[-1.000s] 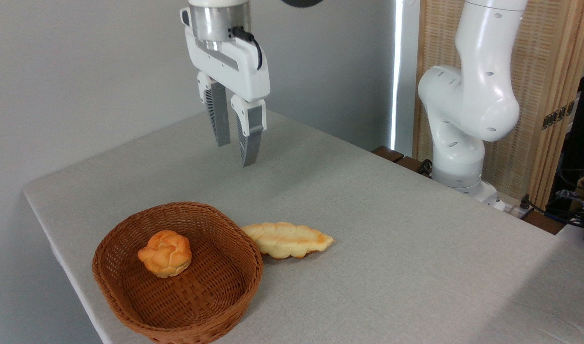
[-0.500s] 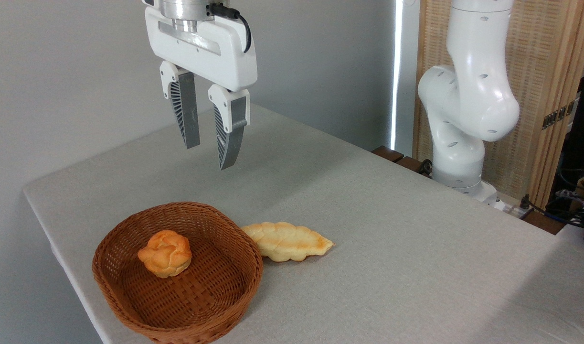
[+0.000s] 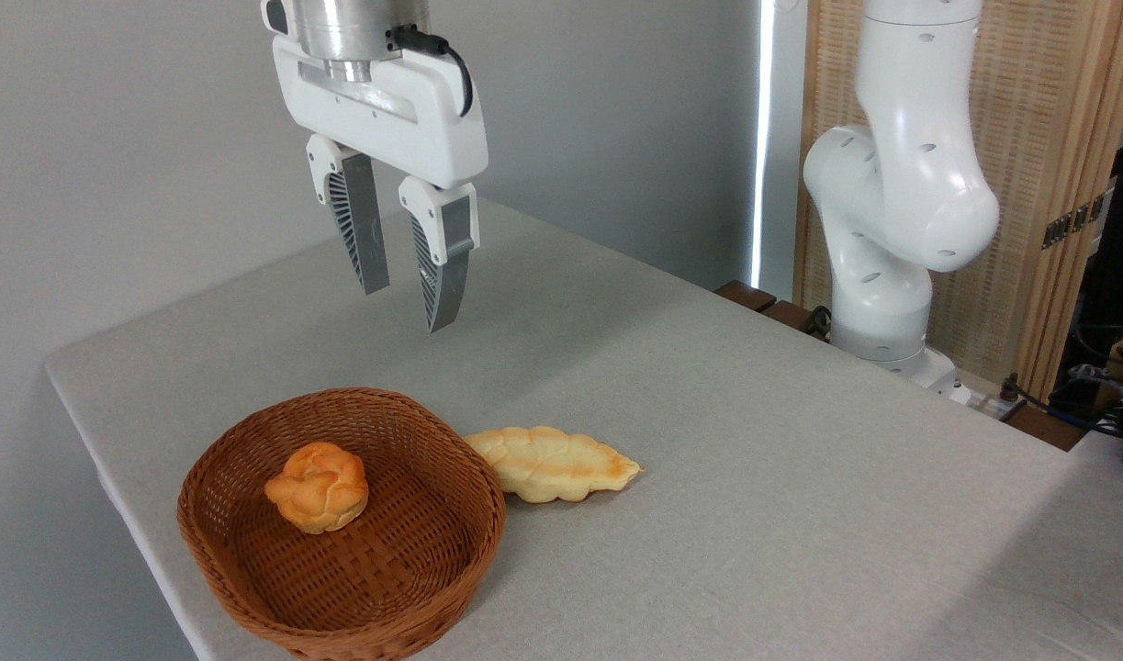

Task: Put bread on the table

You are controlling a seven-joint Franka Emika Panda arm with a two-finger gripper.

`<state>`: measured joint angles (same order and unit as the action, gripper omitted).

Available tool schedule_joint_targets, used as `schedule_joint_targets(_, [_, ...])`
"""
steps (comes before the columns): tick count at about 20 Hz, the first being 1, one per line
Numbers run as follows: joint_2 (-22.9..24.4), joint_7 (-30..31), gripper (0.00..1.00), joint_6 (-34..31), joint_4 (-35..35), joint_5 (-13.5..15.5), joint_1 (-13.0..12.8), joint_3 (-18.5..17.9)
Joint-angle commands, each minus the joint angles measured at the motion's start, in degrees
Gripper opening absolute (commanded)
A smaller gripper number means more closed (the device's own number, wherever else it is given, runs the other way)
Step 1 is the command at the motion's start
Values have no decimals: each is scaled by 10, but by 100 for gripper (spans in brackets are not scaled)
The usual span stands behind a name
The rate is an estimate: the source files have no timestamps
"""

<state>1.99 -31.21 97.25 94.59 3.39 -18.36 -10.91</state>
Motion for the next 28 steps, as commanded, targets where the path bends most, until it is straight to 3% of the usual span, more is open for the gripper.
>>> schedule_joint_targets(1, [-6, 2, 100, -22, -15, 2, 75, 72])
schedule_joint_targets(6, [-6, 2, 100, -22, -15, 2, 80, 74])
schedule_joint_targets(8, [-6, -1, 100, -33, -15, 2, 97, 77])
schedule_joint_targets(28, [-28, -7, 100, -63, -43, 0, 98, 76])
